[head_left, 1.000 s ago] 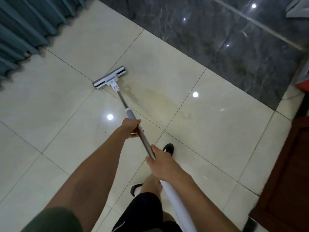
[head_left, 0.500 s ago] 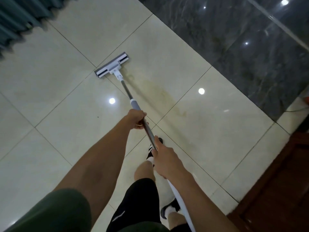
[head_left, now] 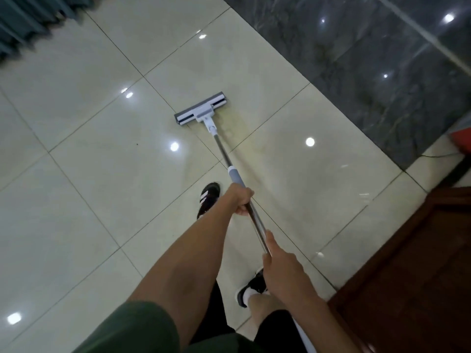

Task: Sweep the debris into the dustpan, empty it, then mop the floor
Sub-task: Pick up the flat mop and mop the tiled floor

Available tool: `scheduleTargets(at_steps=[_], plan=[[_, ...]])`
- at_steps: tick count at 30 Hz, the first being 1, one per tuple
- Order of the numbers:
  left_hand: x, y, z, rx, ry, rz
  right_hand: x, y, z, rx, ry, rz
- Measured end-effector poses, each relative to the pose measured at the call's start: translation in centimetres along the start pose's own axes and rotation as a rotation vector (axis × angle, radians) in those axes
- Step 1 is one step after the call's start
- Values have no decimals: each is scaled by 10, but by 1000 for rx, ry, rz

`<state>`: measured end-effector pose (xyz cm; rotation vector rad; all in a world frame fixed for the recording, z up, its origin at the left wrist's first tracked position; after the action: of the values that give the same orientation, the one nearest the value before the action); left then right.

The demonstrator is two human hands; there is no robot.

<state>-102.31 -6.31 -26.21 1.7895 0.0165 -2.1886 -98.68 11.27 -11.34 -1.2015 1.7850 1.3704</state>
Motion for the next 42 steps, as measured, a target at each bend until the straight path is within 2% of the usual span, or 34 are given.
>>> scheduleTargets(at_steps=[4,9,16,28,33,38,42], plan=[[-25,-36,-27,-29,-12,-9,-33,-9,36,11,-28,2],[-28,-28,-34,-136,-71,59,-34,-11,22,45,62,22],[-3,39,-21,-130,-122,103,-1,-22,-41,104,81,55],[62,218,45,-63,-206,70,93,-41,-233,303,138,209],[59,230,28,21,-200,35,101,-62,-248,418,76,214],[51,246,2,63,-198,34,82,-100,-264,442,31,251],[36,245,-34,189,-204,8,52,-140,-262,486,-12,261]])
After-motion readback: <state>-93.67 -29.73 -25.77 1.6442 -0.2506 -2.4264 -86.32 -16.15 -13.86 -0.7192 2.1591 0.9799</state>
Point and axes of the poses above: each hand's wrist, its own x-axis towards the middle knuckle, its own y-axis out of the back of the hand, z = x × y, the point moved 4 cm from there along x, towards the middle knuckle, and after that the axes turned 2 degrees about y, right-handed, at the moved point
